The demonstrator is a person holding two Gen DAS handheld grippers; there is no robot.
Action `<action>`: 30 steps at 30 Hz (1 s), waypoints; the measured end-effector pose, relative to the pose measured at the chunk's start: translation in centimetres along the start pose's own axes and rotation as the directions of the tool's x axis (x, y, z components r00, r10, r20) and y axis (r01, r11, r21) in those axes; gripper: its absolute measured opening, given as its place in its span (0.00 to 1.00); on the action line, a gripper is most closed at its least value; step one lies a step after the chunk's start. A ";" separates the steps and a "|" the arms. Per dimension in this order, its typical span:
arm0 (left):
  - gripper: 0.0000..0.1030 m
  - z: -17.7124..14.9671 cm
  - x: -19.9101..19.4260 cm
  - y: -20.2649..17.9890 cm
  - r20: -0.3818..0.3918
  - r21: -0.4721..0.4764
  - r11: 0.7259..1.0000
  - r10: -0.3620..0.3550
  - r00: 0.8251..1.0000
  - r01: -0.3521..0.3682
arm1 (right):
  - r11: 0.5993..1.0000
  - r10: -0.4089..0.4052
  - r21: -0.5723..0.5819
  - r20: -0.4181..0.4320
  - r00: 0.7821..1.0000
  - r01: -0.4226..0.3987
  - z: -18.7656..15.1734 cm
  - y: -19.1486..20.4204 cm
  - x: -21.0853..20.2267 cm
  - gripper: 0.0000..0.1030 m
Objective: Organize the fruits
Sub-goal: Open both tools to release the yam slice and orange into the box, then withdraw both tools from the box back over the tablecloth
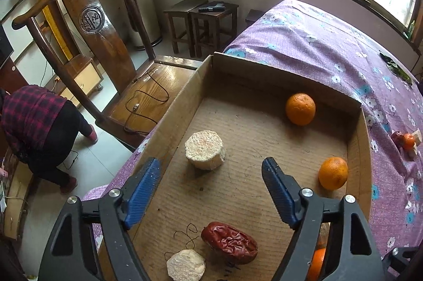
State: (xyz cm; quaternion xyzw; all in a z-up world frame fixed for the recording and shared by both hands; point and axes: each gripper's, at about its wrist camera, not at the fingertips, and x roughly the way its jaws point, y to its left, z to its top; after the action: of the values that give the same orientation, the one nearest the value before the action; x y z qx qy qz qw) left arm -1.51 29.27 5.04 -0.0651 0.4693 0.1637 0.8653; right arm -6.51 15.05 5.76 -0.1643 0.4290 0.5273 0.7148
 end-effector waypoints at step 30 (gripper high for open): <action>0.89 -5.3 -8.5 -13.8 0.131 0.113 0.981 -0.173 0.976 0.159 | 0.844 -0.367 0.471 0.156 0.917 0.258 -13.8 -11.5 -15.2 0.80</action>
State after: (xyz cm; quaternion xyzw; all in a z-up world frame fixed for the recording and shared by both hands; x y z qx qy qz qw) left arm -5.27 13.05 8.67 -0.0481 0.4078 0.0708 0.9091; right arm -3.49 -8.22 7.29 -0.0012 0.4145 0.3078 0.8564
